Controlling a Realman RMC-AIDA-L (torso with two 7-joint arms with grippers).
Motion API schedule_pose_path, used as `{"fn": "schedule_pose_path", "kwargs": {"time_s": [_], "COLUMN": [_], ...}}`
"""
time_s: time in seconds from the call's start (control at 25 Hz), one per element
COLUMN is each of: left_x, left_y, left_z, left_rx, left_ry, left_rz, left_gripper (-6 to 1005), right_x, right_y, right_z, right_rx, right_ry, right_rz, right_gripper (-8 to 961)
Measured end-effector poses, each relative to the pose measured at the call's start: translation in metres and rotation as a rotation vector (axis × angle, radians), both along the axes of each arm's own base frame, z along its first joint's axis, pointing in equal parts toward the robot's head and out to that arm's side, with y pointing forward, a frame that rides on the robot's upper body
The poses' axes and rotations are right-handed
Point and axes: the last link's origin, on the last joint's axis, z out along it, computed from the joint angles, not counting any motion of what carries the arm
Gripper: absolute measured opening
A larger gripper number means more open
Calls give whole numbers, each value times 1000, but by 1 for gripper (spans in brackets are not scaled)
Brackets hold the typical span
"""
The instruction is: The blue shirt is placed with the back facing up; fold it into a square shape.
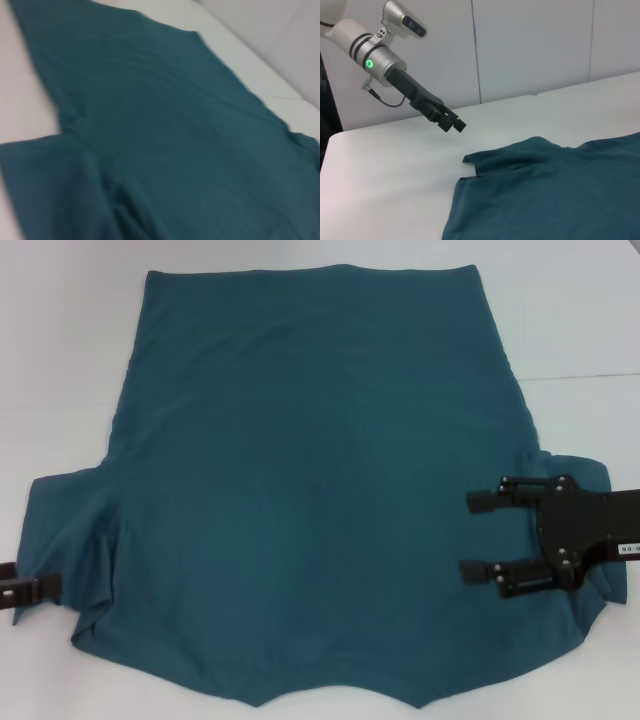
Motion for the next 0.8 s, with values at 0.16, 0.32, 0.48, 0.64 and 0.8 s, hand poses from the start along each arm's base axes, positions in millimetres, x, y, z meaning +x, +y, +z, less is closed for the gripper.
{"fn": "schedule_pose_path", "kwargs": {"time_s": [0.16,0.32,0.48,0.64,0.8], "left_x": [-12,-23,-28,-32,-36], "left_y": [-2,-2,-1,3,10], "left_z": [1,-9,-21,-31,-40], "left_rx": [29,42,62,93,91], "left_ry": [30,80,122,165,202], "left_rz": [78,117,125,117,125], "left_gripper": [936,936,937,937,937], "right_x": [-3,-7,-8,-9,-10], "right_y": [3,5,6,5,5], "right_z": [0,-2,-2,-4,-6], "right_rx": [3,-2,-4,-7,-11], "right_ry": [1,1,1,6,9], "right_rz": [8,19,22,21,18], "right_gripper": [926,925,925,925,925]}}
